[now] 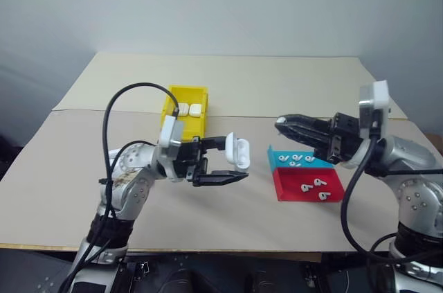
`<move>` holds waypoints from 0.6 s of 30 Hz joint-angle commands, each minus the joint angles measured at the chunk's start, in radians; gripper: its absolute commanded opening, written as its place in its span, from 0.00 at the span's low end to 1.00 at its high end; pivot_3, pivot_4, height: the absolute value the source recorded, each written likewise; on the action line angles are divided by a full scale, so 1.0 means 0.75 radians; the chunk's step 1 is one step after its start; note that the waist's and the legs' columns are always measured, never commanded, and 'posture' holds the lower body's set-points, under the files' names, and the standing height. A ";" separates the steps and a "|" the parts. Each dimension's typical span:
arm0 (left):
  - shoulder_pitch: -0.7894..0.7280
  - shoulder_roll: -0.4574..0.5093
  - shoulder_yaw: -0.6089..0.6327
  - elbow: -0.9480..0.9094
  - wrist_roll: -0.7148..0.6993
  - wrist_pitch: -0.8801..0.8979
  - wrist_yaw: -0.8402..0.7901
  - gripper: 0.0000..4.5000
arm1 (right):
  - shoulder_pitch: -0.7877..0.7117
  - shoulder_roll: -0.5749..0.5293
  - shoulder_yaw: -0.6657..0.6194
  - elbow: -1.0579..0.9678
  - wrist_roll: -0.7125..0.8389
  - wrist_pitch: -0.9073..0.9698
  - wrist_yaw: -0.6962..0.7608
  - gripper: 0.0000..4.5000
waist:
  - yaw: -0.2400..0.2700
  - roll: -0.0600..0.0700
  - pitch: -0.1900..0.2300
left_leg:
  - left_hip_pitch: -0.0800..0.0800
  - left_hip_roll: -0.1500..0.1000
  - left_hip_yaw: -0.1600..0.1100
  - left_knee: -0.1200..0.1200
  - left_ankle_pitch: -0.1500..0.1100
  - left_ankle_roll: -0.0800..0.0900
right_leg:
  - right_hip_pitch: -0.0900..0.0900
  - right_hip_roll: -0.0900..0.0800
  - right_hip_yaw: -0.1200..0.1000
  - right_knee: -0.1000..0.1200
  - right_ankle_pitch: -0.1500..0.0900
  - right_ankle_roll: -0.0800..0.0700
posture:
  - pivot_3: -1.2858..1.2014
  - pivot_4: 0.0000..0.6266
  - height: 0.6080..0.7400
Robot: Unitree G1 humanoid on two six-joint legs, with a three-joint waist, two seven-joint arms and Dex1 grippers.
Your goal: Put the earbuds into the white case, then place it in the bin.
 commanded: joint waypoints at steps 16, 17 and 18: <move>-0.072 -0.011 -0.007 -0.007 0.004 0.053 0.017 0.62 | 0.178 -0.040 0.256 -0.237 0.032 -0.208 -0.263 0.13 | 0.001 0.000 0.000 | -0.001 0.000 0.000 0.000 0.000 0.001 | 0.000 0.000 0.000 -0.001 0.000 0.000 | 0.52 0.24 1.00; -0.067 -0.010 -0.004 -0.013 0.003 0.052 0.019 0.62 | 0.182 -0.047 0.261 -0.230 0.022 -0.220 -0.262 0.13 | 0.001 0.000 0.000 | -0.001 0.000 0.000 0.000 0.000 0.001 | 0.000 0.000 0.000 -0.001 0.000 0.000 | 0.52 0.24 1.00; -0.061 -0.010 -0.001 -0.017 0.001 0.049 0.019 0.62 | 0.184 -0.053 0.265 -0.220 0.015 -0.229 -0.260 0.13 | 0.001 0.000 0.000 | -0.001 0.000 0.000 0.000 0.000 0.001 | 0.000 0.000 0.000 -0.001 0.000 0.000 | 0.52 0.24 1.00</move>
